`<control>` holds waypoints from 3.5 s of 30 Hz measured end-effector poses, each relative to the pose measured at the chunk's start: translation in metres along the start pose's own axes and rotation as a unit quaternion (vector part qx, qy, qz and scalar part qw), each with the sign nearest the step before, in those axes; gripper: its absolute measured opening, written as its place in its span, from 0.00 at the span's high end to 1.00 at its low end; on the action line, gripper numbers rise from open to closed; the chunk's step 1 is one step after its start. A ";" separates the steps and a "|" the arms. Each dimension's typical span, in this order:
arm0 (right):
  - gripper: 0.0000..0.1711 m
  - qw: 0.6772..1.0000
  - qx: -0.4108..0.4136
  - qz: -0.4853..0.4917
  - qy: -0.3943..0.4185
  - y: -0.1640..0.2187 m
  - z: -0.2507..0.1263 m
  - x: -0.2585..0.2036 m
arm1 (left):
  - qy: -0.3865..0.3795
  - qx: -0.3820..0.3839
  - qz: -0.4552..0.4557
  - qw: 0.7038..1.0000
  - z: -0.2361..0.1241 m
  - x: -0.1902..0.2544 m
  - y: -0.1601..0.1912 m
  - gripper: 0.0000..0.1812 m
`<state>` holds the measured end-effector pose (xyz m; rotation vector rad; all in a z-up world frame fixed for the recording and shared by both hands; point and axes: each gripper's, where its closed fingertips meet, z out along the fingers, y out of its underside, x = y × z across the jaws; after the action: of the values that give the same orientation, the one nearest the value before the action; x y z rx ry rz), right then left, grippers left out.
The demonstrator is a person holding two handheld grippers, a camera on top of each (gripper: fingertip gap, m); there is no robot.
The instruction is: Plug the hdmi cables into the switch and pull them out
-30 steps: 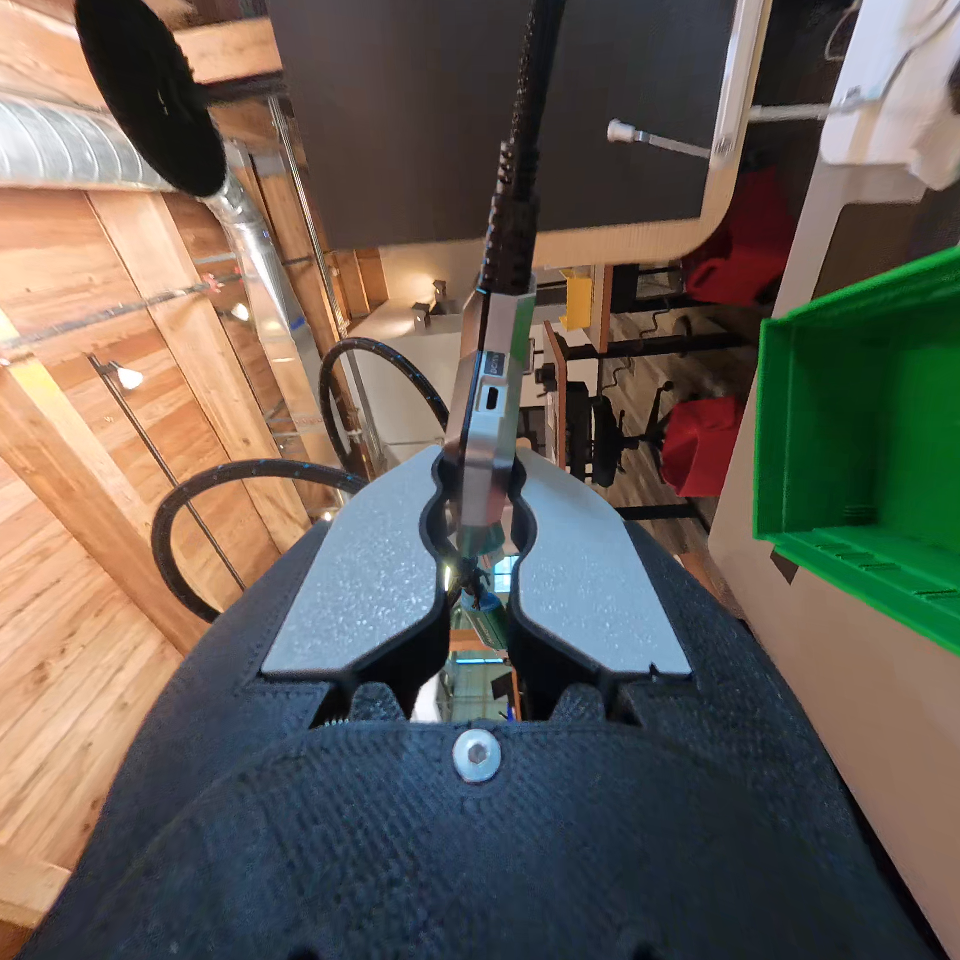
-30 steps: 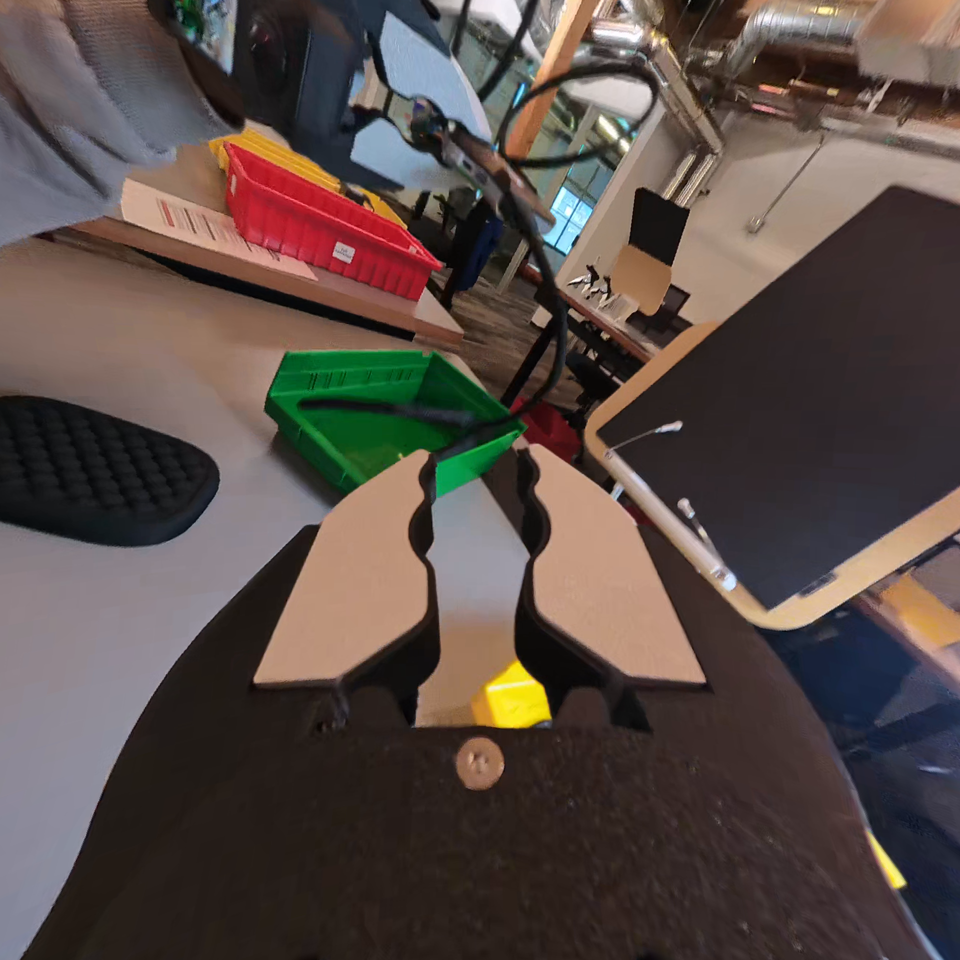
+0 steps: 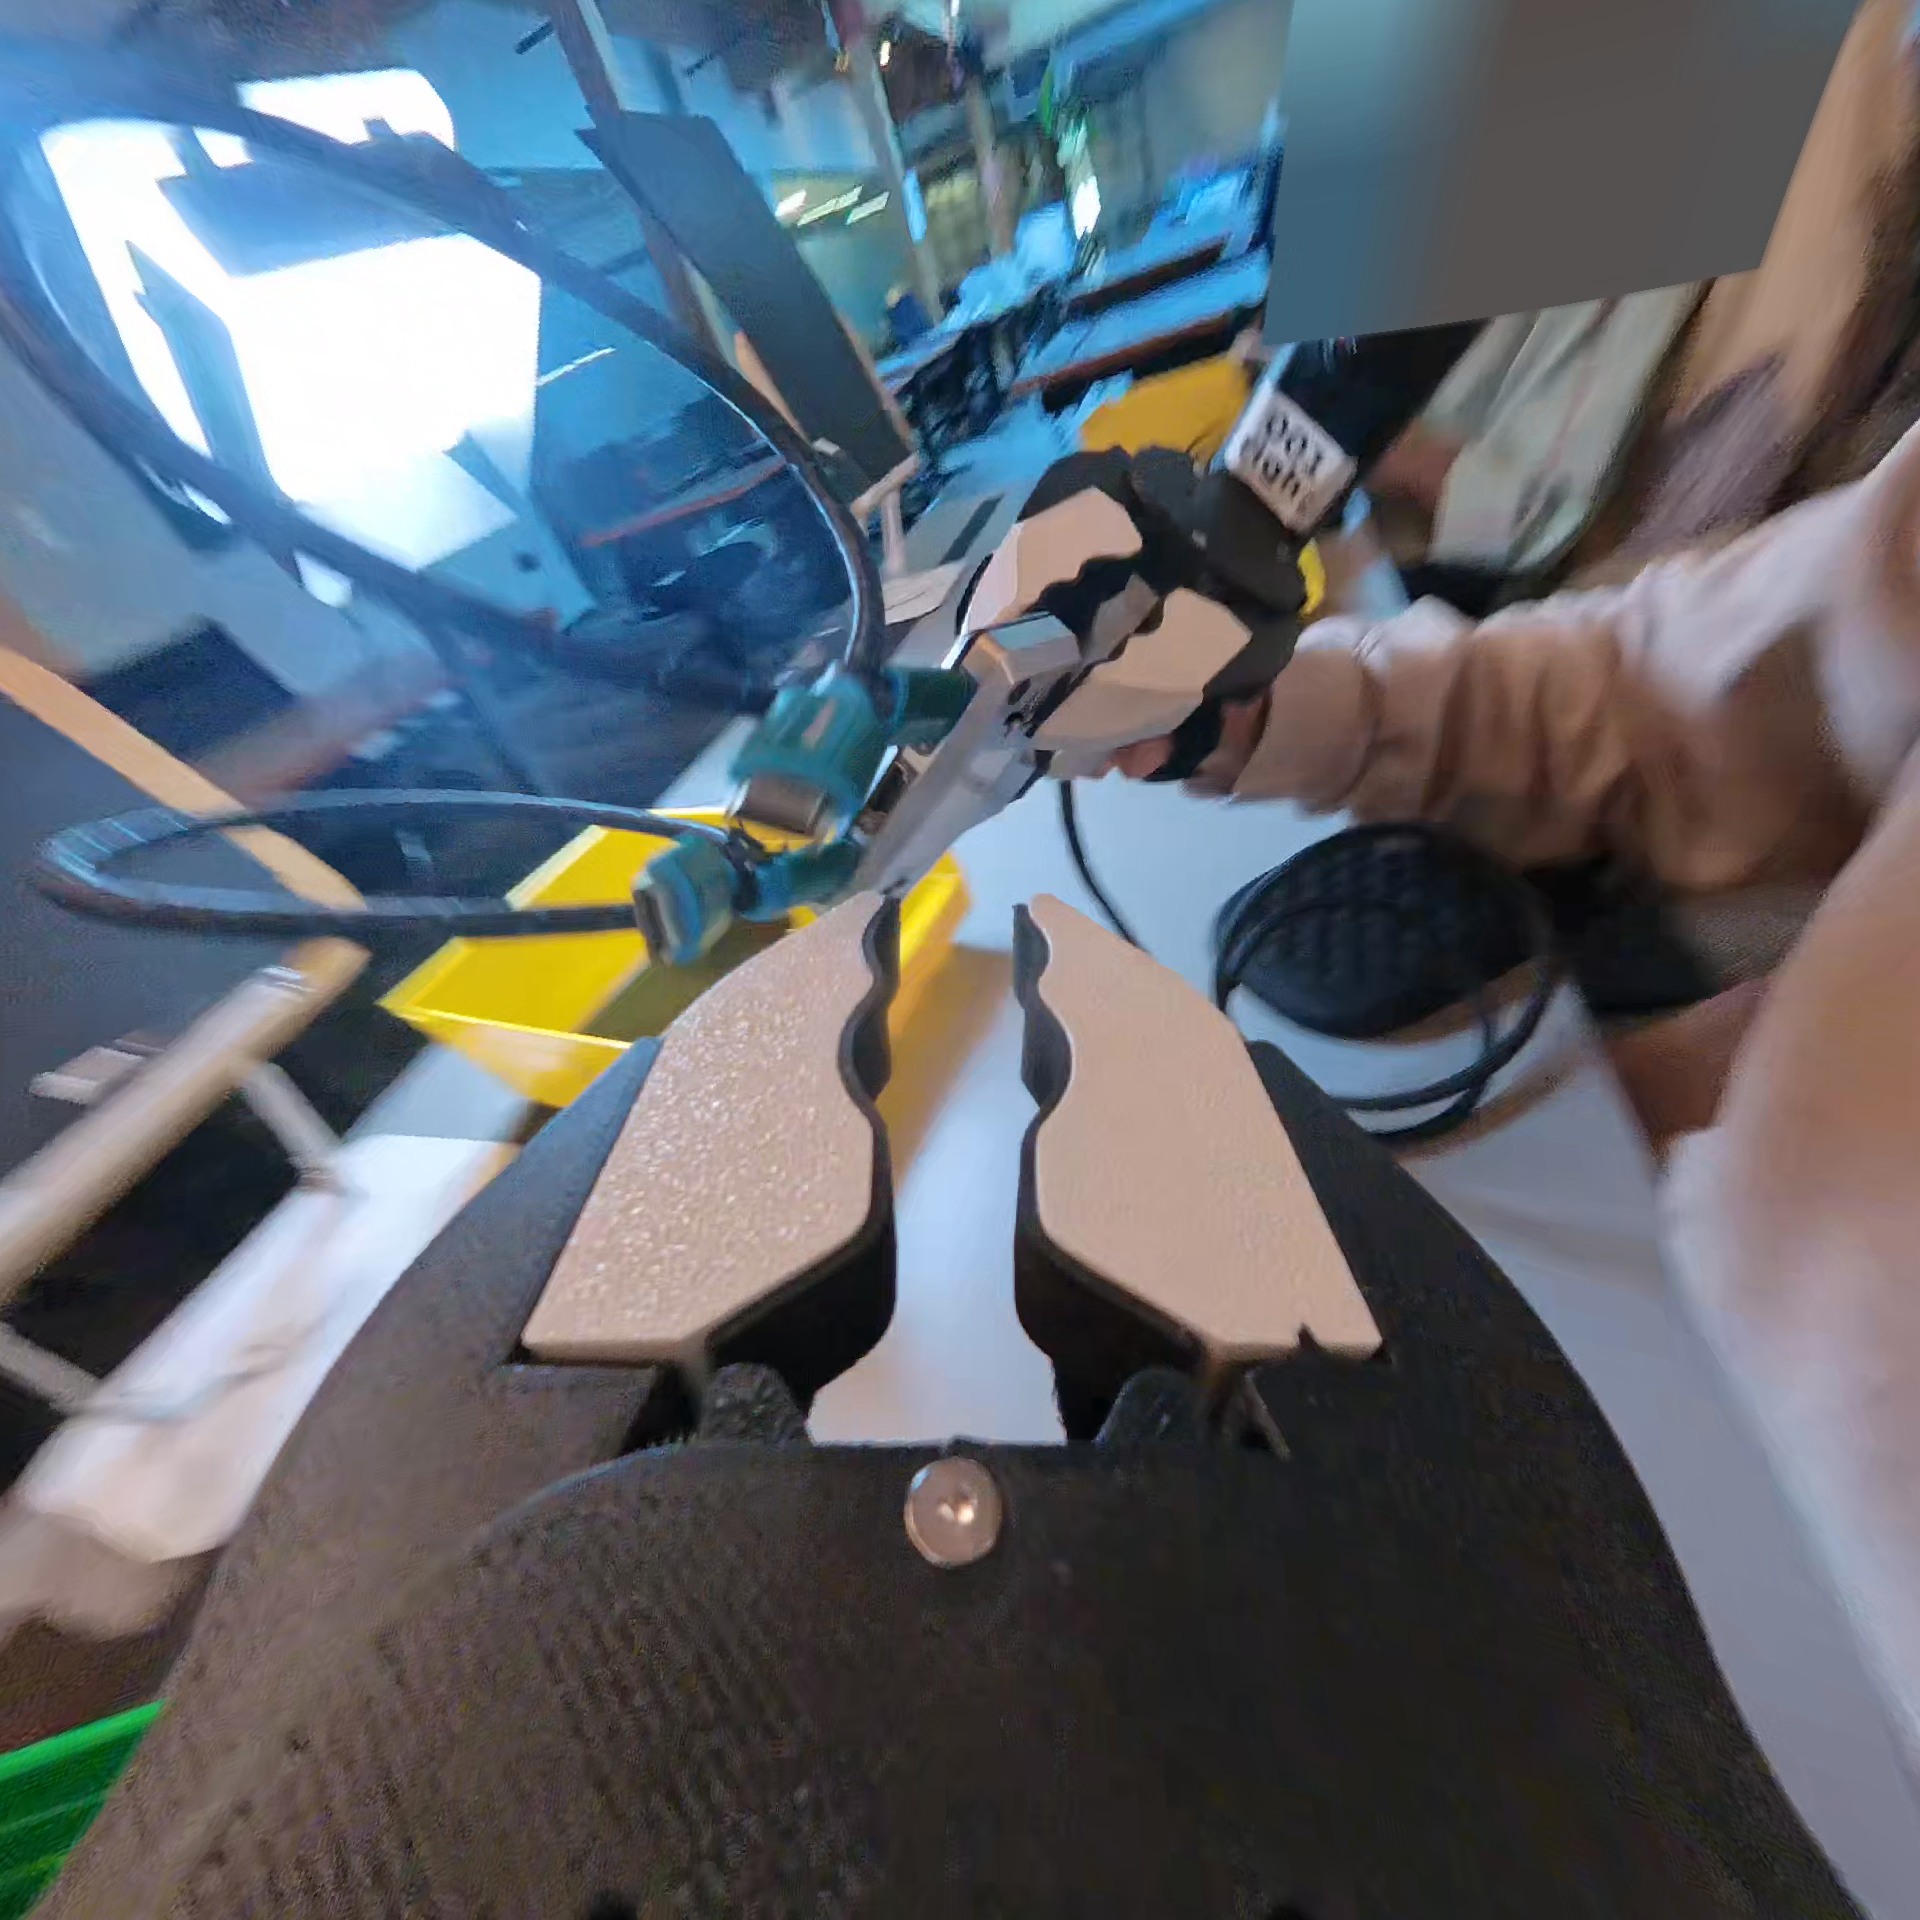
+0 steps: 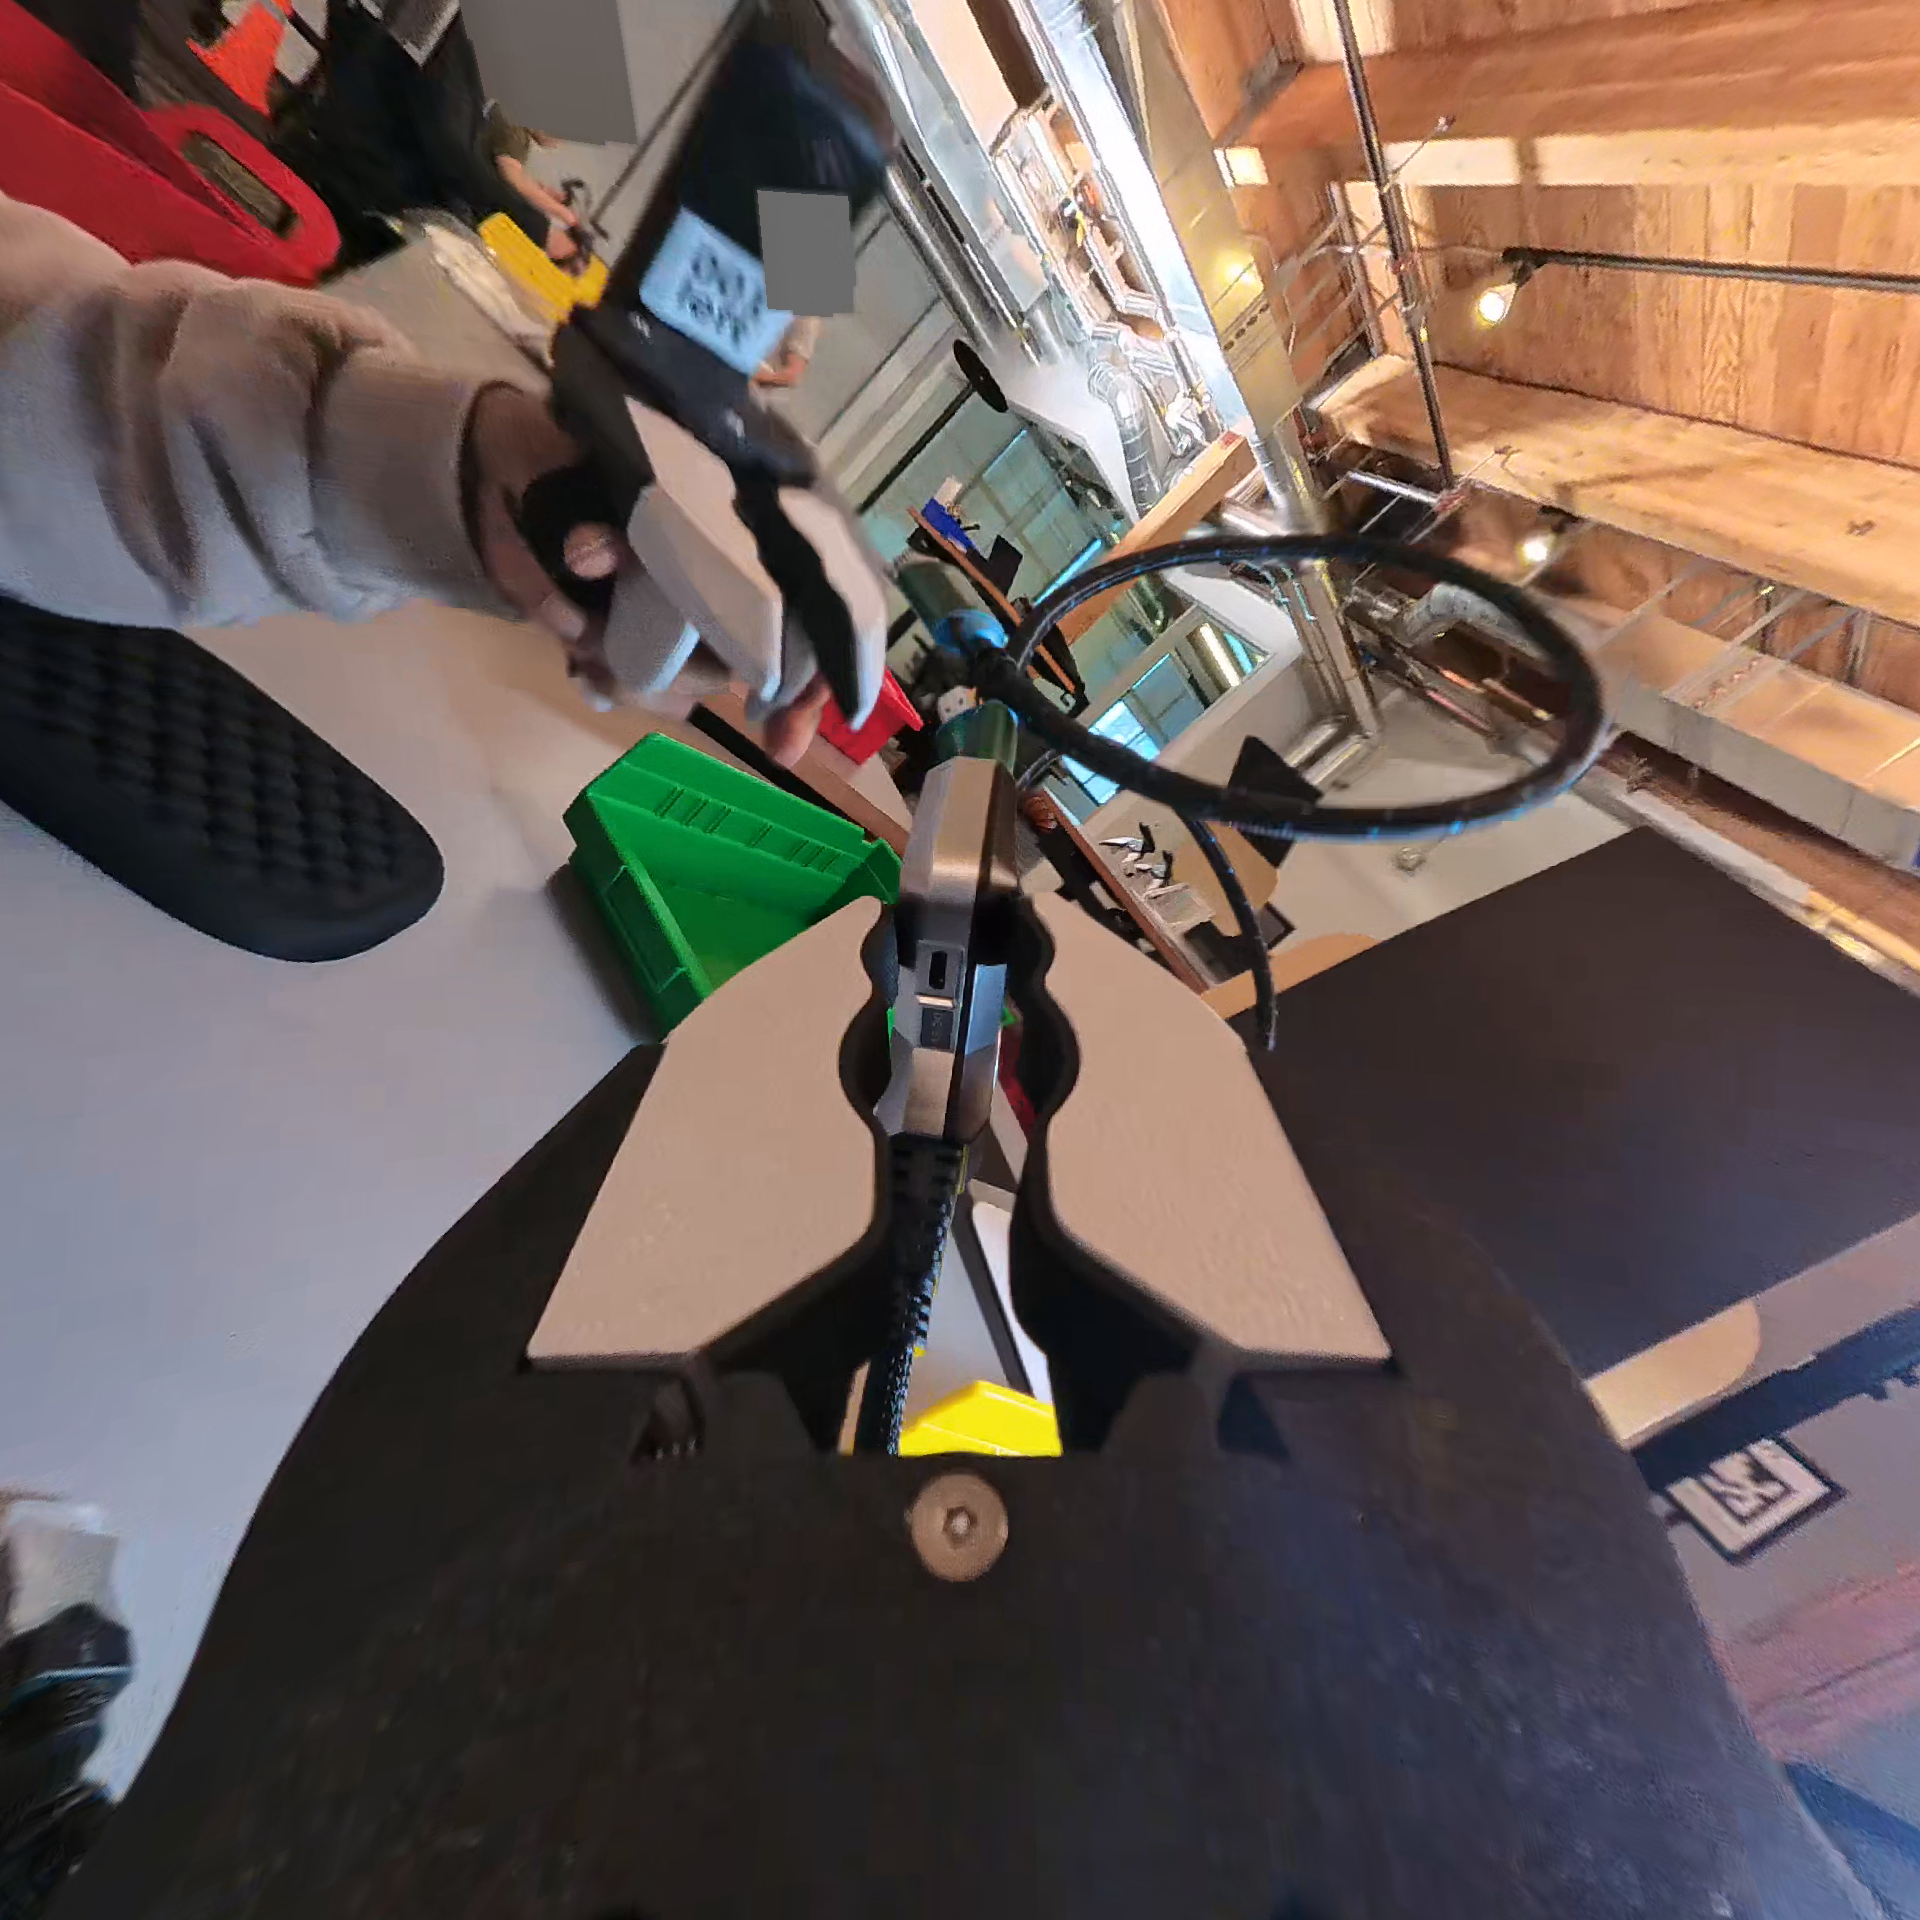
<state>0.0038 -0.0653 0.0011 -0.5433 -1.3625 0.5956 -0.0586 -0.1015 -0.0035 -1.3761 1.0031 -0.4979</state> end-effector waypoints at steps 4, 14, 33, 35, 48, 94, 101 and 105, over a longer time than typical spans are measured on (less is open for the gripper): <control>0.88 0.996 -0.018 -0.081 0.025 0.001 0.005 -0.021 | 0.046 0.062 -0.185 0.980 0.025 0.007 0.035 0.83; 0.88 0.928 0.204 0.311 0.010 -0.036 -0.001 -0.004 | 0.116 0.202 -0.269 0.935 0.053 0.015 0.027 0.65; 0.81 0.946 0.008 0.324 0.011 0.047 0.011 0.004 | -0.338 -0.222 0.236 0.884 0.002 -0.092 0.082 0.87; 0.80 0.941 0.011 0.339 0.006 0.041 0.014 0.002 | -0.351 -0.271 0.295 0.847 0.004 -0.092 0.096 0.87; 0.80 0.950 -0.190 0.244 -0.041 0.071 0.032 -0.053 | -0.317 -0.376 0.351 0.797 0.023 -0.084 0.146 0.87; 0.93 0.906 -0.361 -0.127 -0.183 0.147 0.023 -0.112 | -0.047 -0.337 0.165 0.926 0.046 0.002 0.184 0.88; 0.93 0.899 -0.360 -0.095 -0.229 0.139 0.011 -0.110 | 0.000 -0.302 0.138 0.943 0.043 0.011 0.177 0.88; 0.93 0.910 -0.376 -0.040 -0.172 0.151 -0.022 -0.069 | -0.055 -0.314 0.111 0.941 0.013 -0.021 0.182 0.88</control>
<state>0.0068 -0.0009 -0.1531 -1.0262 -1.9467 0.0680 -0.1042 -0.0443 -0.1715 -1.7946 1.2655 0.0893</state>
